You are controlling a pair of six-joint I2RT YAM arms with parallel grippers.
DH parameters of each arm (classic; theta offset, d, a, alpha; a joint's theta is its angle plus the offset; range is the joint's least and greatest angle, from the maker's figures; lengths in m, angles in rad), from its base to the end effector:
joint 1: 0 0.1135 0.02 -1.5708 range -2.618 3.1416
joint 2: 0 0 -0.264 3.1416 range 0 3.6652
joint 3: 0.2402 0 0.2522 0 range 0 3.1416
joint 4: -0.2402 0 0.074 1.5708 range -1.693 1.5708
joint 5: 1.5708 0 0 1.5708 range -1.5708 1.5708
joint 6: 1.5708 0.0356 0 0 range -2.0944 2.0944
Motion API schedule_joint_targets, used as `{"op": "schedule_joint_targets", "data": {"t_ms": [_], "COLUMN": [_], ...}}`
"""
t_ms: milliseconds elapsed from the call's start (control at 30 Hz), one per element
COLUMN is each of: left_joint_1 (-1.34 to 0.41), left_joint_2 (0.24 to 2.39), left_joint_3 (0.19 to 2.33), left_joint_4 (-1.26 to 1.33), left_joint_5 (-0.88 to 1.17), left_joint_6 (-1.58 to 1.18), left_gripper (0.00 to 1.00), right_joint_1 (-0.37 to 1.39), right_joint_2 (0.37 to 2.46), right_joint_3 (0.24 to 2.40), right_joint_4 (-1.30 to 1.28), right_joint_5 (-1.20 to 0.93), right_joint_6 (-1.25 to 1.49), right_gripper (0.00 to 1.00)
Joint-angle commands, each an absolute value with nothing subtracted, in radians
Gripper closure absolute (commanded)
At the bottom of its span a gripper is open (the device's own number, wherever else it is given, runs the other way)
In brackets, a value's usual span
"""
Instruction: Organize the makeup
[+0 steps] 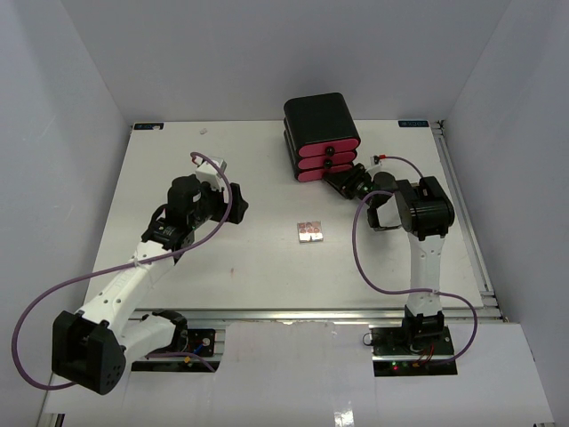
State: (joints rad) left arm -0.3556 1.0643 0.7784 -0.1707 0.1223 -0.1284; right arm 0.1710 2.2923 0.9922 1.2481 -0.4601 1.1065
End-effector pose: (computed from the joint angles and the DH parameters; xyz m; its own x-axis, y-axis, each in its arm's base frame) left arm 0.2253 -0.0883 0.2846 -0.4673 0.0380 -0.8833 0.3916 0.9046 -0.1683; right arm 0.4146 0.0876 0.0862 -0.5500 0.7180 -0.4266 -0.2181 0.3695 0.9033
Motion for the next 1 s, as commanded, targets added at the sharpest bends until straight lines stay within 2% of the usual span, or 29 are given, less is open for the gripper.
{"op": "schedule_joint_targets", "data": {"t_ms": [0,267,433,533,700,967], "left_joint_1": [-0.348,-0.348,-0.350,-0.350,-0.348,-0.351], "left_joint_2": [1.057,1.052,1.047,1.056,1.092,1.134], "left_joint_3": [0.788,0.788,0.787,0.787,0.792,0.793], "left_joint_4": [-0.144,-0.146,-0.142,-0.140,-0.133,-0.114], "left_joint_5": [0.151,0.187,0.205,0.228,0.306,0.431], "left_joint_6": [-0.132,-0.130,-0.135,-0.133,-0.135,-0.164], "left_gripper": [0.02,0.02,0.02,0.02,0.02,0.02], "right_joint_1": [0.138,0.114,0.110,0.110,0.107,0.046], "right_joint_2": [2.240,2.057,2.000,2.001,1.989,1.835], "right_joint_3": [0.906,0.658,0.573,0.576,0.582,0.524], "right_joint_4": [1.282,1.260,1.260,1.255,1.252,1.095], "right_joint_5": [-0.451,-0.540,-0.566,-0.571,-0.595,-0.670], "right_joint_6": [1.077,0.988,0.968,0.956,0.945,0.833], "right_gripper": [0.68,0.66,0.62,0.56,0.31,0.26]}}
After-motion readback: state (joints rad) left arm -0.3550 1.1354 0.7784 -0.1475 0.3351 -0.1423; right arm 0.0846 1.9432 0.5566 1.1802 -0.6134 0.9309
